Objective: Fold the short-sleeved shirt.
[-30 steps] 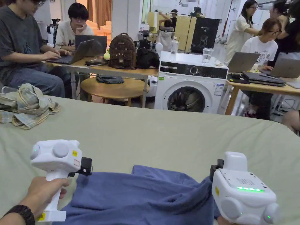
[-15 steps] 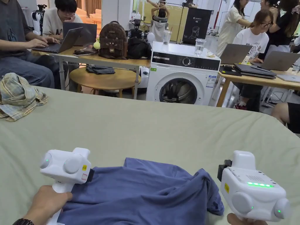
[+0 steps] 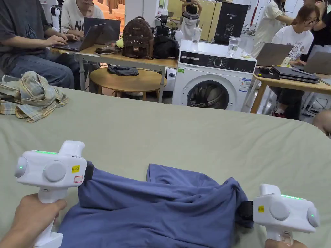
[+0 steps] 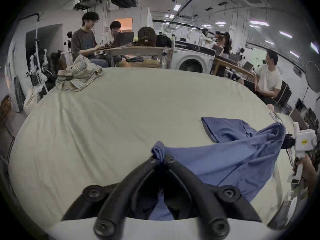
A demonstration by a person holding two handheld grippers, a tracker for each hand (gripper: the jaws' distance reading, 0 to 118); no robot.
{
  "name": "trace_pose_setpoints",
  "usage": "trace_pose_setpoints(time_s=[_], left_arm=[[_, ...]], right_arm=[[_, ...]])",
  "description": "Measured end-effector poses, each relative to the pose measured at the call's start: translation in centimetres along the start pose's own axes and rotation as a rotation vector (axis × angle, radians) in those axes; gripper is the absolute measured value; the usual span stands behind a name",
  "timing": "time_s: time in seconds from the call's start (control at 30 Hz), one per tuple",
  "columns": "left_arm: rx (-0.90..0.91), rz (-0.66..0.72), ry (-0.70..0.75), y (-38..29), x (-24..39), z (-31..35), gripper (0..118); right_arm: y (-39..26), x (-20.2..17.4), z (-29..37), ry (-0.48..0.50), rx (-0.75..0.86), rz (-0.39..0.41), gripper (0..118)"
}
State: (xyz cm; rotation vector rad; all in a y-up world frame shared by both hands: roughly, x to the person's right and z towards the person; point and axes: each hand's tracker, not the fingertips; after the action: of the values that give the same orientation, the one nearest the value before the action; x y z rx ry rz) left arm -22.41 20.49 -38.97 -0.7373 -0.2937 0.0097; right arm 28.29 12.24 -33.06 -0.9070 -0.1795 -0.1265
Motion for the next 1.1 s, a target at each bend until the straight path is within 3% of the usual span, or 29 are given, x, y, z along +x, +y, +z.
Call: trace_pose_setpoints(time_s=[0.13,0.27,0.6,0.9,1.1], left_arm=[[-0.007,0.002,0.008,-0.6,-0.6,0.6,0],[-0.02,0.003,0.015,-1.0,-0.8,0.7,0],[0.033,0.026,0.044,2.6,-2.5,1.0,0],[0.201,0.037,0.117,10.9,-4.0,6.9,0],[0.292,0.037,0.159,16.2,-5.1,11.1,0]], right_arm=[[-0.6,-1.1,-2.5,0.0,-0.043,0.033,55],[-0.7,-2.0,-1.8,-0.003,0.014,0.053,6],[3.0,-0.5,4.7,-0.05,0.298,0.042,2],[10.8,-1.0,12.5,-0.071,0.497,0.083,2],[15.9,-2.1,16.7,-0.079,0.6,0.068,2]])
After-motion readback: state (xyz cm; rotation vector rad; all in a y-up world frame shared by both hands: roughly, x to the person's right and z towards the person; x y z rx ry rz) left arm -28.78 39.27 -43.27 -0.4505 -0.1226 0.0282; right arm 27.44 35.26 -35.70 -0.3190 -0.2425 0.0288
